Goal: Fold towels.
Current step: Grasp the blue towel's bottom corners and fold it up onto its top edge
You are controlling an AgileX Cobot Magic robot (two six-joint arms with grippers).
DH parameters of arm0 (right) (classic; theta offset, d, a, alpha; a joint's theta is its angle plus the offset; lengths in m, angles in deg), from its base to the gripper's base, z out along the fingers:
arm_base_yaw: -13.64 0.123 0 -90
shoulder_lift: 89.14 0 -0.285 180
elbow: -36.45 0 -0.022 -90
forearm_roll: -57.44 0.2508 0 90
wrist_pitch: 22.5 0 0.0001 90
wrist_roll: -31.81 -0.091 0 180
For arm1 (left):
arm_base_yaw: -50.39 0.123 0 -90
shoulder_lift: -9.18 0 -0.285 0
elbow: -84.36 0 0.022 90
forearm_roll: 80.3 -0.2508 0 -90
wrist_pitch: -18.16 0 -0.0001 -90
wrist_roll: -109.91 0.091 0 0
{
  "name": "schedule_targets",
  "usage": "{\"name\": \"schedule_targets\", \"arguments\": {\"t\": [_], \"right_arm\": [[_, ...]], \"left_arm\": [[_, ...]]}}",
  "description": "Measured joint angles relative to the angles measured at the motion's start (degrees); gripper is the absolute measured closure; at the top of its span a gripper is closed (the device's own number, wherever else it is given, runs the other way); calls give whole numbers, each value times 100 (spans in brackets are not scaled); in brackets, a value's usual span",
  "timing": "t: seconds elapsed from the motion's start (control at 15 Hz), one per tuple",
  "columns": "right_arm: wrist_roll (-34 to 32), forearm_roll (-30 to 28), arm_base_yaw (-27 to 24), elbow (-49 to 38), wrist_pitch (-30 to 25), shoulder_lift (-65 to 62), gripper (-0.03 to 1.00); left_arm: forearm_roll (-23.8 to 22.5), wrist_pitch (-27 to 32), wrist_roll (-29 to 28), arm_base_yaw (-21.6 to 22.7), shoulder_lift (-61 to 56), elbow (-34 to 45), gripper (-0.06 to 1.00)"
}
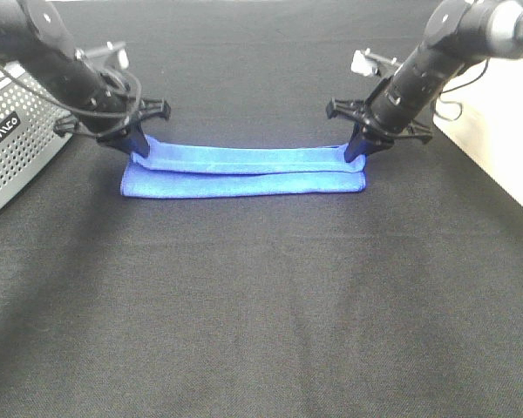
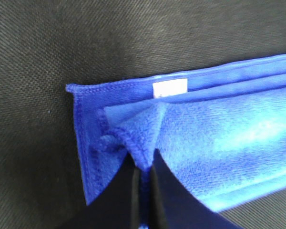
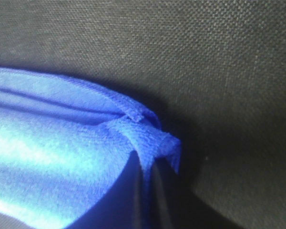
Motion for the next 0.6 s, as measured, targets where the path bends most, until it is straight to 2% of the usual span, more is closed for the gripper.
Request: {"name": "schedule_targets", "arguments": {"t": [0.07, 0.13, 0.27, 0.33, 0.4, 0.47, 0.6], "right_arm": [[-6, 0, 0, 0, 69, 0, 81], [-115, 0, 0, 6, 74, 0, 62], [-304, -29, -6, 11, 46, 0, 24], [-315, -17, -6, 17, -6, 0, 12], [-315, -17, -6, 17, -6, 0, 12], [-321, -74, -6, 17, -109, -23, 7], [-367, -109, -6, 17, -246, -40, 3]], "left_arm": [[6, -17, 0, 0, 34, -6, 81], [6, -52, 0, 0, 57, -6, 66], [-11, -74, -23, 6, 63, -11, 27], [-52, -86, -160, 23, 63, -23, 14], [-52, -86, -160, 23, 63, -23, 14], [-120, -86, -378, 63, 63, -34, 7], [-258, -86, -579, 149, 63, -34, 4]]}}
